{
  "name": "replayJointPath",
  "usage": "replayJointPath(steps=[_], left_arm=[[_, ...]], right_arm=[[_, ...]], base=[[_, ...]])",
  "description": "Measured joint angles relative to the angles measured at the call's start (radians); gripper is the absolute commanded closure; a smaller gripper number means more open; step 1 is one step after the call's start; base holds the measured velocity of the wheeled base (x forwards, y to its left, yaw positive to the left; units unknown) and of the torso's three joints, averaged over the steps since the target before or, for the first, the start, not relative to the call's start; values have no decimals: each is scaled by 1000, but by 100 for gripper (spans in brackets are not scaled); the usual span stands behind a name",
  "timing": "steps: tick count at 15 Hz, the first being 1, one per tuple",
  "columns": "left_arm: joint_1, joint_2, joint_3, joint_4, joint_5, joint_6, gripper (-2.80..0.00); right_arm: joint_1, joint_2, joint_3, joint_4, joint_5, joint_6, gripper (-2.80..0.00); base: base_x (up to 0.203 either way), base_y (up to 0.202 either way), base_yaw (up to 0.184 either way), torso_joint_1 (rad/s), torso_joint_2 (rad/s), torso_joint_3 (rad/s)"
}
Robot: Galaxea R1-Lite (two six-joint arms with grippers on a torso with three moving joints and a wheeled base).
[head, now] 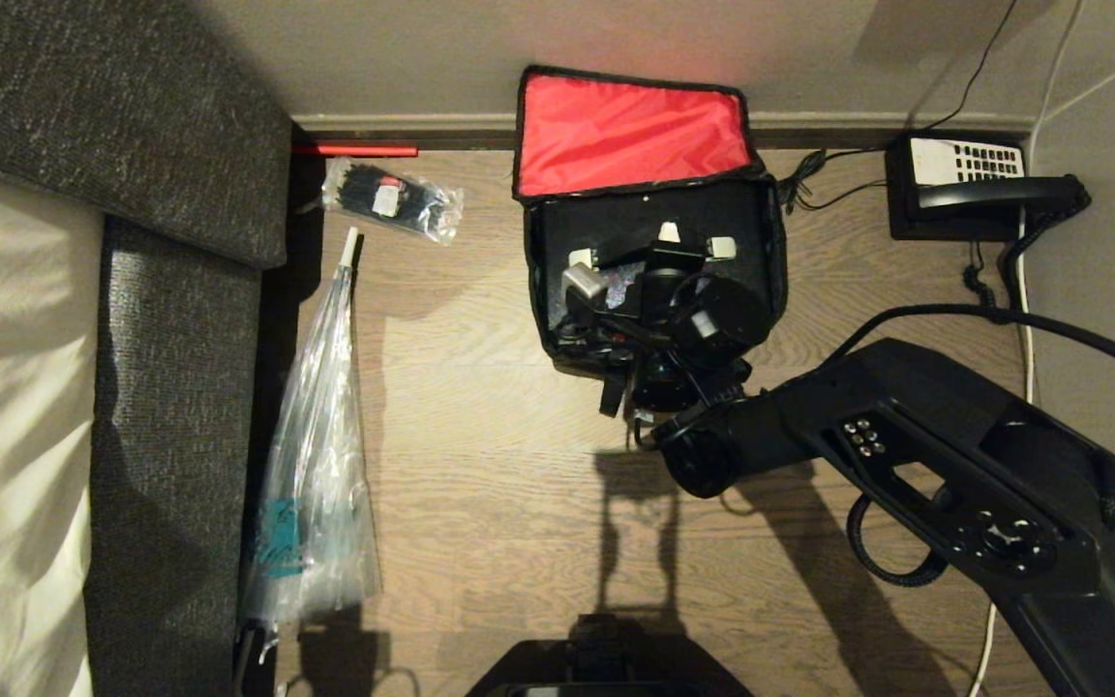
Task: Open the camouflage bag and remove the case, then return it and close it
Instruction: Lift the black box
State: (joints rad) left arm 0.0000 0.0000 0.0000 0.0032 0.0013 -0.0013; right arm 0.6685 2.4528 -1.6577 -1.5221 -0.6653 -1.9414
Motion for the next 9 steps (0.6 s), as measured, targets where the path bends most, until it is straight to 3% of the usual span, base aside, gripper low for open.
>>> replayJointPath(steps=[9], left_arm=[[0,0,0,0,0,0,0]], right_arm=[[27,16,1,-1,-19,5,0]], base=[[0,0,0,0,0,0]])
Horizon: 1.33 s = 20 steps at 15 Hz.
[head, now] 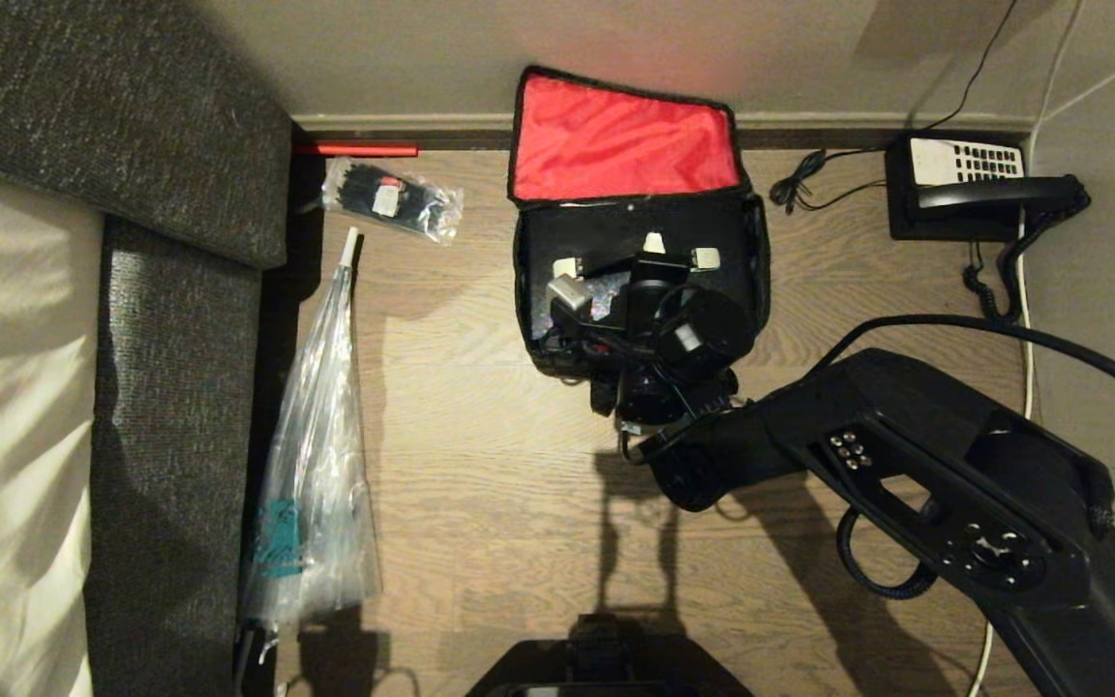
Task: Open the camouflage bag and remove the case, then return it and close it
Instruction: Lift the black box
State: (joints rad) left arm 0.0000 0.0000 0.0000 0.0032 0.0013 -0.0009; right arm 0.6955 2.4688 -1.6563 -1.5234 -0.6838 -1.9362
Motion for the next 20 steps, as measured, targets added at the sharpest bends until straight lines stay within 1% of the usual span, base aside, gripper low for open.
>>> replayJointPath(steps=[8,20], left_arm=[[0,0,0,0,0,0,0],[0,0,0,0,0,-1,0]], right_arm=[[-1,17,-20,2,-28,1,0],[10,-46,-12,2,-38,-7,0]], base=[[0,0,0,0,0,0],[0,0,0,0,0,0]])
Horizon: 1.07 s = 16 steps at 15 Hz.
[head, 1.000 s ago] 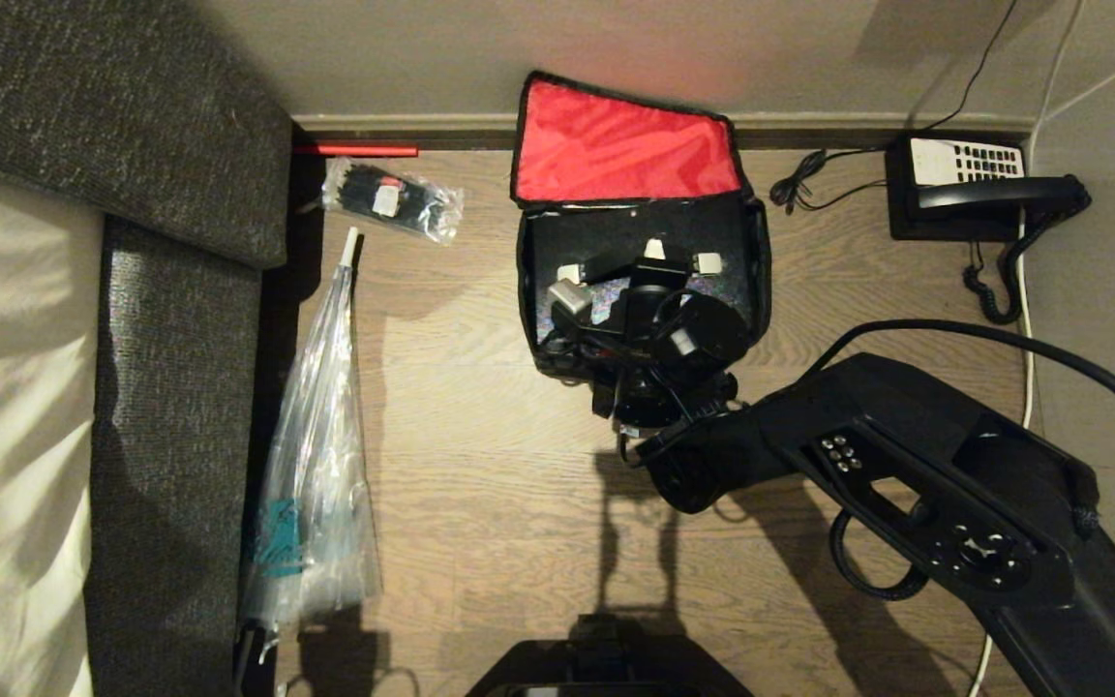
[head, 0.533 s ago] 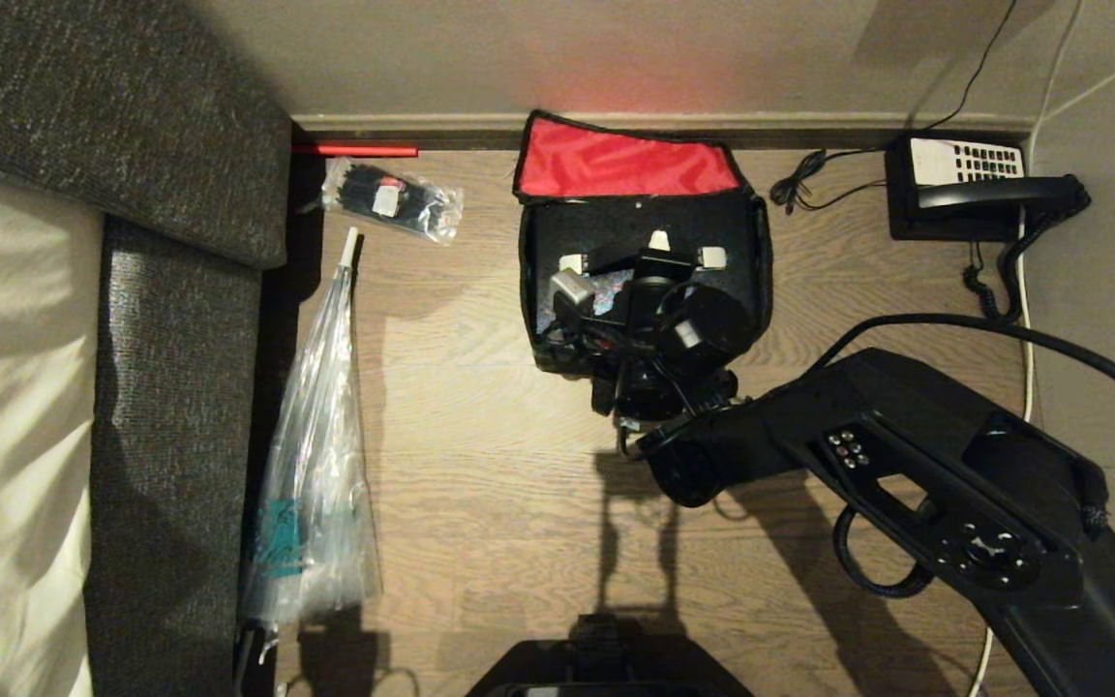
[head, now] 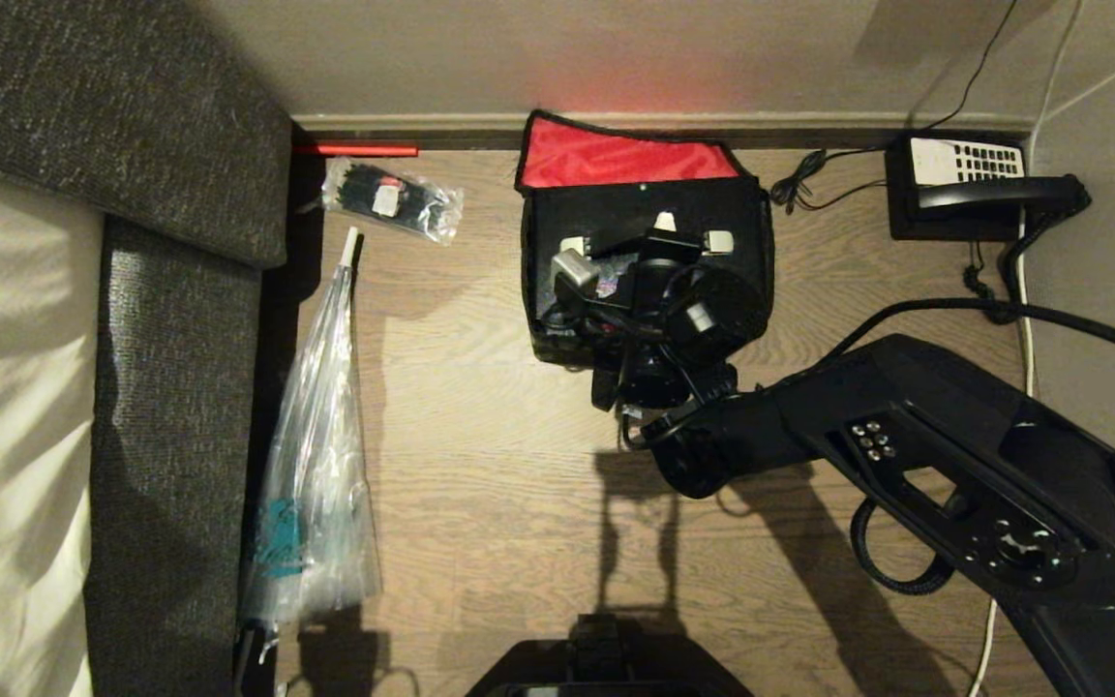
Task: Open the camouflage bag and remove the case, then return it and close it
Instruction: Lift the black box
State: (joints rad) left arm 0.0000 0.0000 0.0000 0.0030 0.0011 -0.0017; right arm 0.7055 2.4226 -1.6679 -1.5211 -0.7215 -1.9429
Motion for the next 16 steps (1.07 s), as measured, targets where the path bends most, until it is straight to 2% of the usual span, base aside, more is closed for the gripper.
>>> replayJointPath(steps=[16], left_arm=[[0,0,0,0,1,1,0]], right_arm=[[7,-116,90,0,1,-1,0]], base=[[0,0,0,0,0,0]])
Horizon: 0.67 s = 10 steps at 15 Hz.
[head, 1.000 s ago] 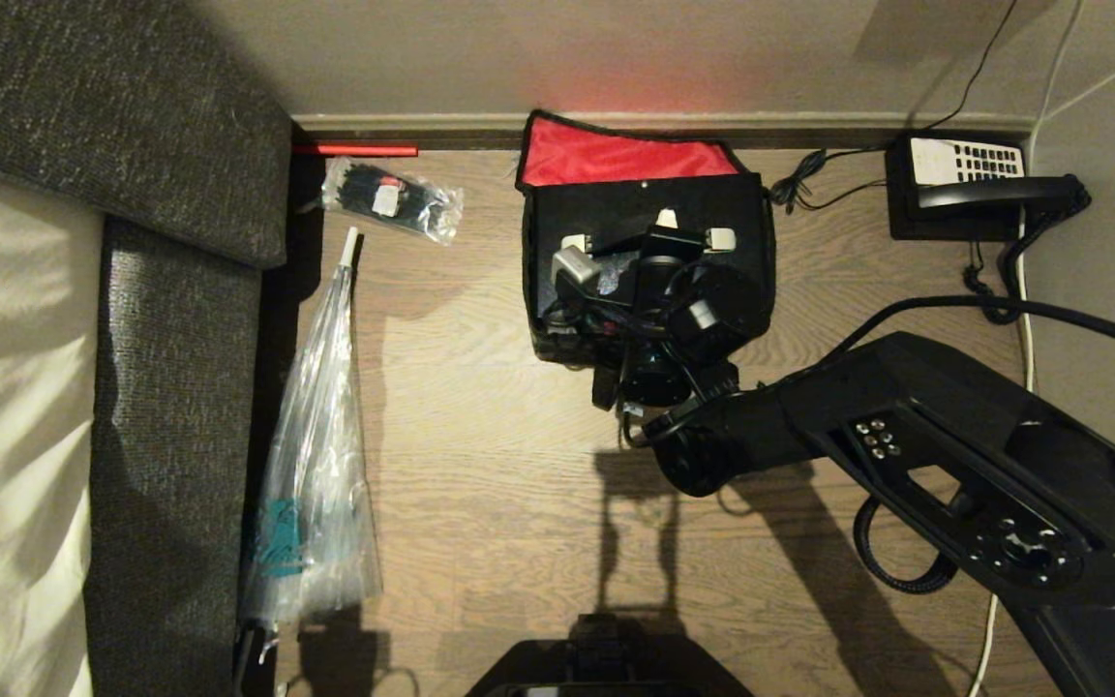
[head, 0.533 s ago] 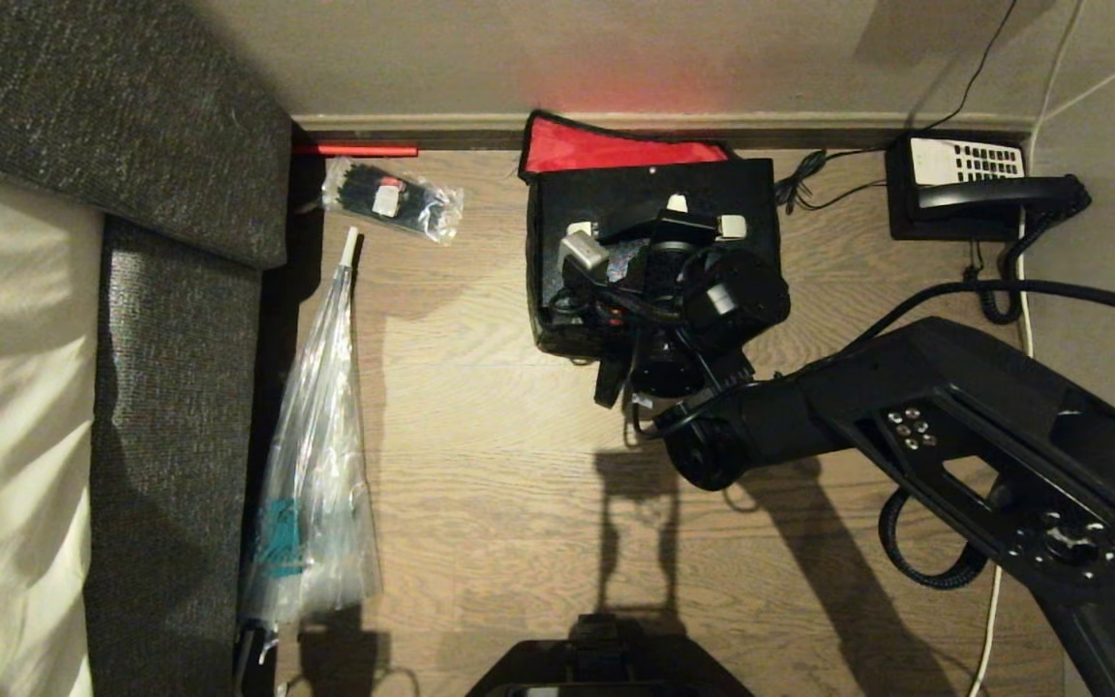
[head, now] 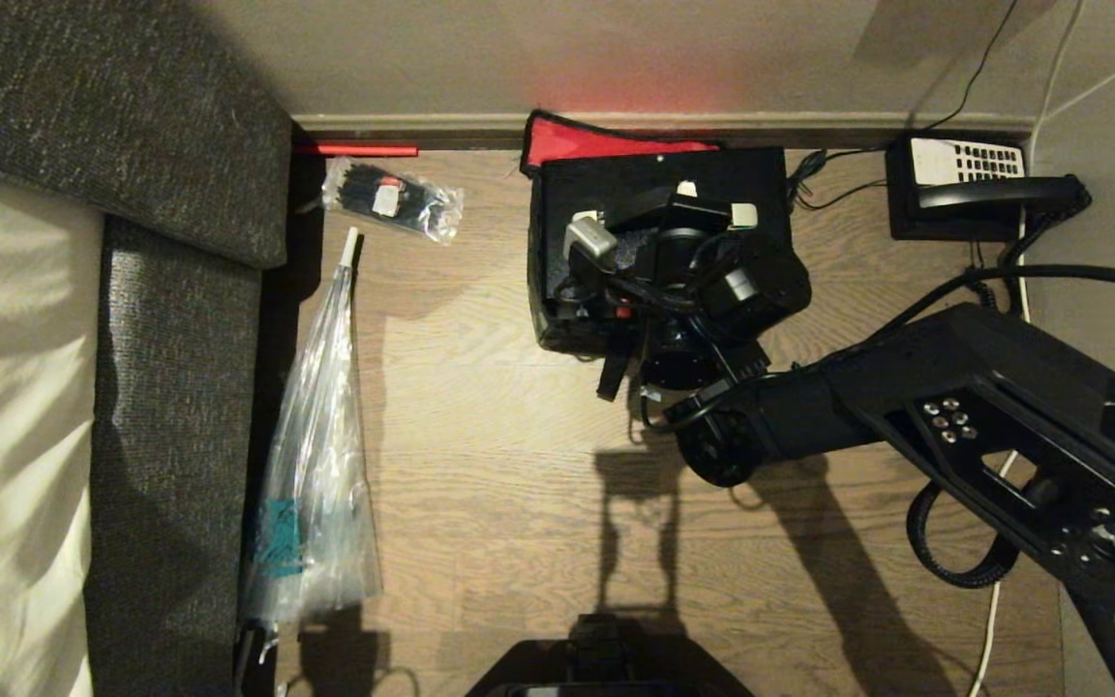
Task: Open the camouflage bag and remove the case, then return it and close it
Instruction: Lift the black box
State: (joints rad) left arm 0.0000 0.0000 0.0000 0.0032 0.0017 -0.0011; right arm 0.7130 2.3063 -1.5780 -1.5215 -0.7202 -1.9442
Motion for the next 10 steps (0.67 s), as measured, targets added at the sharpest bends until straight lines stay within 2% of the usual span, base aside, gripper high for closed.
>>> replayJointPath(steps=[10], left_arm=[[0,0,0,0,-1,0,0]], right_arm=[[2,-56,63,0,2,0,0]], base=[[0,0,0,0,0,0]])
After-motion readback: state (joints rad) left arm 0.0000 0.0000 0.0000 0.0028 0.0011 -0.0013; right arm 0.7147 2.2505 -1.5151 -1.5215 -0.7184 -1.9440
